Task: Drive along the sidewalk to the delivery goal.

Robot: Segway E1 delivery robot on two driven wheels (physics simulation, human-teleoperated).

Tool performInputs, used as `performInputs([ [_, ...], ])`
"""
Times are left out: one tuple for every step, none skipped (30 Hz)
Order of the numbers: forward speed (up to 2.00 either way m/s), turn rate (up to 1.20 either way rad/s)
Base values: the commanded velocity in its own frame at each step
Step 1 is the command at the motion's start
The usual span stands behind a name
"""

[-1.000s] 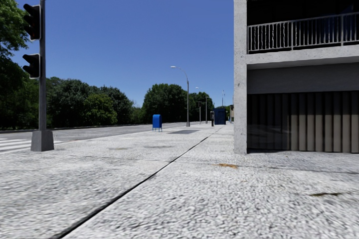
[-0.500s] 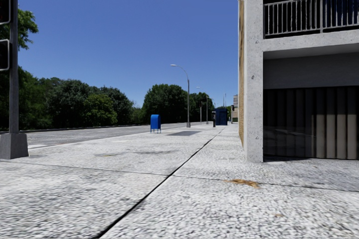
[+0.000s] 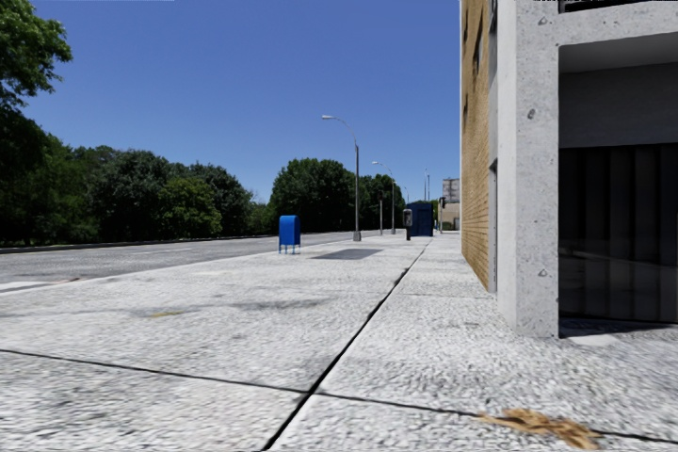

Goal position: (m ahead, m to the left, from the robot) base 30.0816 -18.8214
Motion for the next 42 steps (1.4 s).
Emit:
performInputs([
  [2.0, 0.0],
  [2.0, 0.0],
  [2.0, 0.0],
  [2.0, 0.0],
  [2.0, 0.0],
  [2.0, 0.0],
  [2.0, 0.0],
  [2.0, 0.0],
  [2.0, 0.0],
  [2.0, 0.0],
  [2.0, 0.0],
  [2.0, 0.0],
  [2.0, 0.0],
  [2.0, 0.0],
  [2.0, 0.0],
  [2.0, 0.0],
  [2.0, 0.0],
  [2.0, 0.0],
  [2.0, 0.0],
  [2.0, 0.0],
  [2.0, 0.0],
  [2.0, 0.0],
  [2.0, 0.0],
  [2.0, 0.0],
  [2.0, 0.0],
  [2.0, 0.0],
  [2.0, 0.0],
  [2.0, 0.0],
  [2.0, 0.0],
  [2.0, 0.0],
  [2.0, 0.0],
  [2.0, 0.0],
  [2.0, 0.0],
  [2.0, 0.0],
  [2.0, 0.0],
  [2.0, 0.0],
  [2.0, 0.0],
  [2.0, 0.0],
  [2.0, 0.0],
  [2.0, 0.0],
  [2.0, 0.0],
  [2.0, 0.0],
])
